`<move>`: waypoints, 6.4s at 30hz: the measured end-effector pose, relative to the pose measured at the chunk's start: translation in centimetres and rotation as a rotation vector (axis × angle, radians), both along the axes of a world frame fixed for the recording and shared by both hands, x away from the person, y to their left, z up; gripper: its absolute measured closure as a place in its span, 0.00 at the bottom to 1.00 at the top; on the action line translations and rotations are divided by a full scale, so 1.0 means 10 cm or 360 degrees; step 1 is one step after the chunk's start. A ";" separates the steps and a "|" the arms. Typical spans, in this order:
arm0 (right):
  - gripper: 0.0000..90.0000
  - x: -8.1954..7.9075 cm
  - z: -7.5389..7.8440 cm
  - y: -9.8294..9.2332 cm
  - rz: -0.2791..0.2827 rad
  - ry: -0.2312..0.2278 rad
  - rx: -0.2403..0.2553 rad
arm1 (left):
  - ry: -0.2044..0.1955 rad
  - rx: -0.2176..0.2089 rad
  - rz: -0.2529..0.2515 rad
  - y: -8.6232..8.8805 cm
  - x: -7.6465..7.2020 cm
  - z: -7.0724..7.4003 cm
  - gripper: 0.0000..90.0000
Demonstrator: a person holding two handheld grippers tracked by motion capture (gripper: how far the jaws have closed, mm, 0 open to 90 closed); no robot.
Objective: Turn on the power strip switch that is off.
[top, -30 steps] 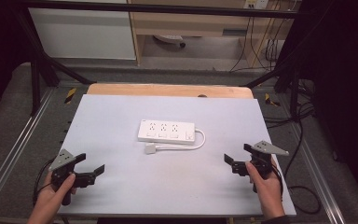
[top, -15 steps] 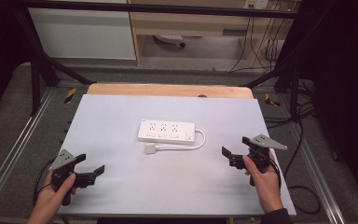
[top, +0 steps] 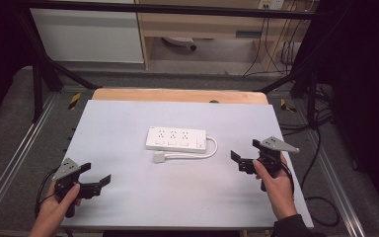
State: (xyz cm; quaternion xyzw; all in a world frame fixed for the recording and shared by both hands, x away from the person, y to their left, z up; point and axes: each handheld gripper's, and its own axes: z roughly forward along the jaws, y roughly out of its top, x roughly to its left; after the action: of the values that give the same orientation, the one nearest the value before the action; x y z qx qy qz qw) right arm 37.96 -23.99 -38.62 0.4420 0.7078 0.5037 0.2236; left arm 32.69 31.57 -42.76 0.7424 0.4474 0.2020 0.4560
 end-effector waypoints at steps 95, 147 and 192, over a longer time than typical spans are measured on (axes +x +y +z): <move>0.54 0.85 -0.09 0.84 -0.0005 0.0059 -0.0107 | 0.0006 0.0021 -0.0011 0.01 0.00 -0.01 0.08; 1.00 0.77 -0.54 1.50 0.0175 -0.0001 -0.0135 | 0.0001 0.0021 -0.0004 0.05 -0.01 0.00 0.08; 1.00 0.77 -0.68 1.56 0.0122 0.0038 -0.0140 | -0.0006 0.0020 -0.0003 0.05 -0.01 -0.01 0.08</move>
State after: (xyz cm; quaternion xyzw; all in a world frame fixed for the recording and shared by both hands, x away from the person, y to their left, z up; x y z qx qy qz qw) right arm 45.65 -8.43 -45.44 0.4101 0.7483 0.4750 0.2148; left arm 32.63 32.12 -42.82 0.7454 0.4444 0.2057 0.4522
